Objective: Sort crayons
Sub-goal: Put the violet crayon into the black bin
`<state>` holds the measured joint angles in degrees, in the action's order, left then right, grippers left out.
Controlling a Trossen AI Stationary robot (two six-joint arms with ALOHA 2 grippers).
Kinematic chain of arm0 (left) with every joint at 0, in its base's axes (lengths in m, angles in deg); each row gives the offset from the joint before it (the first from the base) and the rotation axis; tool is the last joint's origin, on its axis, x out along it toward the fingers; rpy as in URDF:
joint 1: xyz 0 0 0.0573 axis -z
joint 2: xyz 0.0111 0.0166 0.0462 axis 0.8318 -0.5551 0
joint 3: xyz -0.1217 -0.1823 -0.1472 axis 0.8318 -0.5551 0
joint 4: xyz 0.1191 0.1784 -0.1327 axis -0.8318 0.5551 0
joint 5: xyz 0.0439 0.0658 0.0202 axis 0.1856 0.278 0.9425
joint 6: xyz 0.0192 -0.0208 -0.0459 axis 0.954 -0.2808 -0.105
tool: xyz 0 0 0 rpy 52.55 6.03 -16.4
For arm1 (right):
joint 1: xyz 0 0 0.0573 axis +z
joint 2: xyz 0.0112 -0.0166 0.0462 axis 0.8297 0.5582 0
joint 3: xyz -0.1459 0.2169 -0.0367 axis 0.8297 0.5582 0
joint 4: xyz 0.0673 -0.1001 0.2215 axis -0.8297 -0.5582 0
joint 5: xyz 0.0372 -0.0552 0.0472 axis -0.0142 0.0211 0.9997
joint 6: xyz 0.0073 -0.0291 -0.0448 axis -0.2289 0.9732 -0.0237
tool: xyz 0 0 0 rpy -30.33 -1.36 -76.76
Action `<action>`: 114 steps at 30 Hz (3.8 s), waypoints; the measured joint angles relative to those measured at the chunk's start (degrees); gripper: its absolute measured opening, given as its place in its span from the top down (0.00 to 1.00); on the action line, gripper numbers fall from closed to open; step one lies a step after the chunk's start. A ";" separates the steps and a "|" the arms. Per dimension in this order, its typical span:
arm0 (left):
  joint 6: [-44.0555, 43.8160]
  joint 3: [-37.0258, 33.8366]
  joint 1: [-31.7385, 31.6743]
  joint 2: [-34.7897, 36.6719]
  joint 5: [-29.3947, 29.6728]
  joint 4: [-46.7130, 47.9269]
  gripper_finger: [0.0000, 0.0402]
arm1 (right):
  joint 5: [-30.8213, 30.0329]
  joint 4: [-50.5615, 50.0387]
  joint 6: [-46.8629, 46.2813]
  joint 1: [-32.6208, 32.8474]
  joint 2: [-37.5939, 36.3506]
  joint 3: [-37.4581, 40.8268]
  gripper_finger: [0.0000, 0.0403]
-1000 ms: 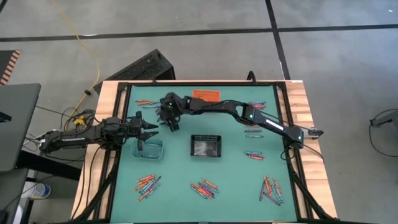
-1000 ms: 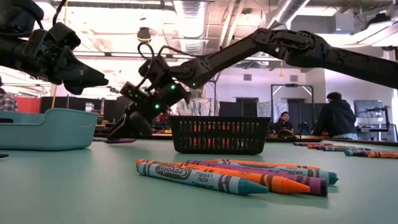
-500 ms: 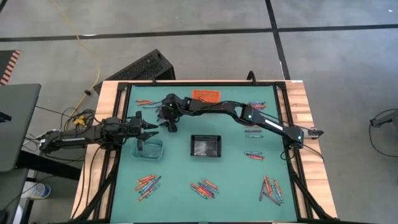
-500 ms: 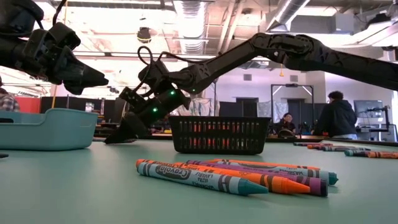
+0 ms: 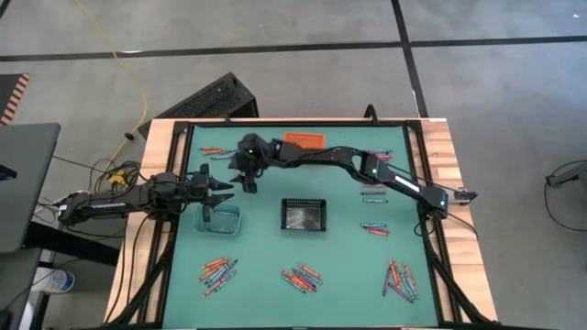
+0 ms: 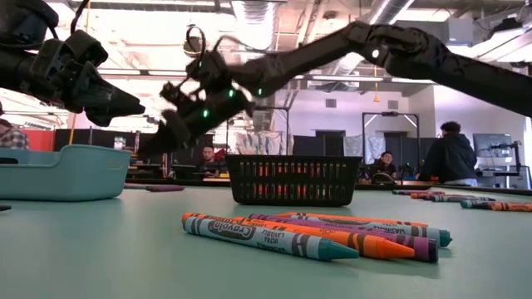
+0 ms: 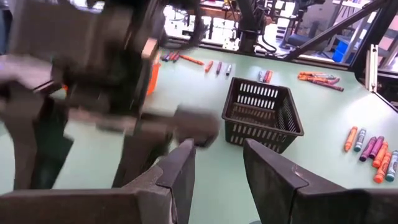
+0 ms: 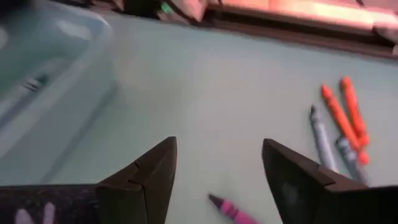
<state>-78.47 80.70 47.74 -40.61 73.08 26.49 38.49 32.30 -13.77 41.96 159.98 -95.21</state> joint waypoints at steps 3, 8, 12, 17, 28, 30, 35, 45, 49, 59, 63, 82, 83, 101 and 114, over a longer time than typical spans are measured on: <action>0.00 0.00 0.00 0.00 0.01 0.00 0.69 | 0.02 -4.10 4.48 -0.07 -1.64 -0.06 0.39; 0.00 0.00 -0.01 0.00 0.02 0.00 0.69 | -0.14 -15.70 12.94 -1.12 -2.13 -0.06 0.39; -0.01 0.00 0.00 0.00 0.00 0.00 0.69 | -2.84 -22.33 19.63 -1.25 -2.13 -0.06 0.39; 0.00 0.00 -0.01 0.00 0.00 0.00 0.69 | -8.01 -22.51 27.26 0.45 -2.13 -0.06 0.39; 0.00 0.00 -0.02 0.00 0.00 0.00 0.69 | -7.18 -18.97 25.97 0.44 -1.80 -0.06 0.47; 0.00 0.00 -0.01 0.00 0.01 0.00 0.69 | -6.48 -17.83 23.44 0.27 -1.80 -0.06 0.47; 0.00 0.00 -0.01 0.00 0.01 0.00 0.69 | -0.57 -11.98 13.21 -0.93 -1.78 -0.06 0.47; 0.00 0.00 -0.02 0.00 0.02 0.00 0.69 | -2.28 -3.25 -4.47 -1.75 -1.73 1.25 0.47; 0.00 0.00 -0.01 0.00 0.00 0.00 0.69 | -9.74 -3.17 -13.80 -1.74 -1.73 1.27 0.48; -0.01 0.00 -0.01 0.00 0.01 0.00 0.69 | -19.32 -2.65 -20.42 -0.06 -0.85 1.21 0.80; 0.00 0.00 -0.02 0.00 0.00 0.00 0.69 | -20.66 2.00 -20.39 0.99 2.21 1.29 0.97; 0.00 0.00 0.00 0.00 -0.02 0.00 0.69 | -26.62 -3.24 -21.70 1.84 4.35 1.10 1.00; 0.00 0.00 -0.02 0.00 -0.02 0.00 0.69 | -26.26 -5.70 -21.76 1.88 3.78 1.10 1.00; 0.00 0.00 -0.01 -0.06 -0.02 0.00 0.69 | -9.40 -25.58 4.52 2.21 -7.14 1.34 1.00; 0.00 0.00 -0.01 -0.03 -0.03 0.00 0.69 | -14.92 -25.54 22.08 0.66 -6.83 1.29 1.00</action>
<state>-78.47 80.70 47.73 -40.63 73.05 26.49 23.57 6.76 8.31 42.62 153.15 -93.92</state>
